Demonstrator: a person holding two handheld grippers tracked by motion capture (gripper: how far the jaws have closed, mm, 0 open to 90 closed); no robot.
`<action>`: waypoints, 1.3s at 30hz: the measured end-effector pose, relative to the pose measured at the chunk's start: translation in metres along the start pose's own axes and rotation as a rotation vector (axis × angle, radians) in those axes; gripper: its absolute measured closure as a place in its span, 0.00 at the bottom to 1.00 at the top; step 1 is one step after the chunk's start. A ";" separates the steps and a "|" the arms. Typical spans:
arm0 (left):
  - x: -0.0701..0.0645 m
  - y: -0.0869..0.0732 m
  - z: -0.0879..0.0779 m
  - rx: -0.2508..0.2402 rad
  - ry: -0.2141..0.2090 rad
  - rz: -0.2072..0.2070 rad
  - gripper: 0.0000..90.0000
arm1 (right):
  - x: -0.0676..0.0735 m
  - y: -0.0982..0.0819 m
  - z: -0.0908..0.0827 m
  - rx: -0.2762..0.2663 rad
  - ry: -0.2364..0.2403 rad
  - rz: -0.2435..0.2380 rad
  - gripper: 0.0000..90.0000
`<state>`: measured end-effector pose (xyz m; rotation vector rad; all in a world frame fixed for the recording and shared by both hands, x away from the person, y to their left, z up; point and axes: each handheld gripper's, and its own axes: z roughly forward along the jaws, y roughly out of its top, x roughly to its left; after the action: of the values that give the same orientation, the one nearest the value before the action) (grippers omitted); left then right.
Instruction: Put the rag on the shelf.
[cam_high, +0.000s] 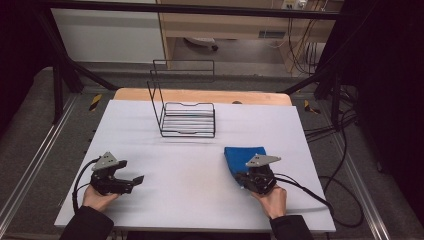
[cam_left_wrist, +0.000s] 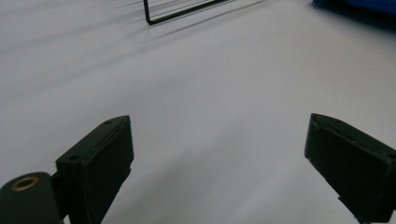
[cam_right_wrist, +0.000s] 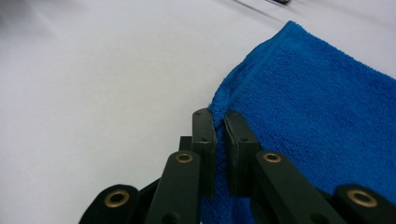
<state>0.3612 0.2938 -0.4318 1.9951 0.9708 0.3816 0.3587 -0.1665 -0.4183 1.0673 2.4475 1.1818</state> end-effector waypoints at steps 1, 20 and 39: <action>0.000 0.000 0.000 0.000 0.002 -0.001 0.09 | 0.003 0.002 0.001 -0.003 0.009 -0.003 0.94; 0.000 0.000 0.000 0.001 0.005 -0.001 0.09 | 0.064 0.032 0.050 0.006 0.166 -0.076 0.94; 0.000 0.000 -0.001 0.003 0.005 -0.003 0.09 | 0.089 0.025 0.078 0.052 0.234 -0.111 0.81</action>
<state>0.3611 0.2944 -0.4315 1.9960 0.9781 0.3830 0.3451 -0.0482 -0.4402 0.8353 2.6872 1.2785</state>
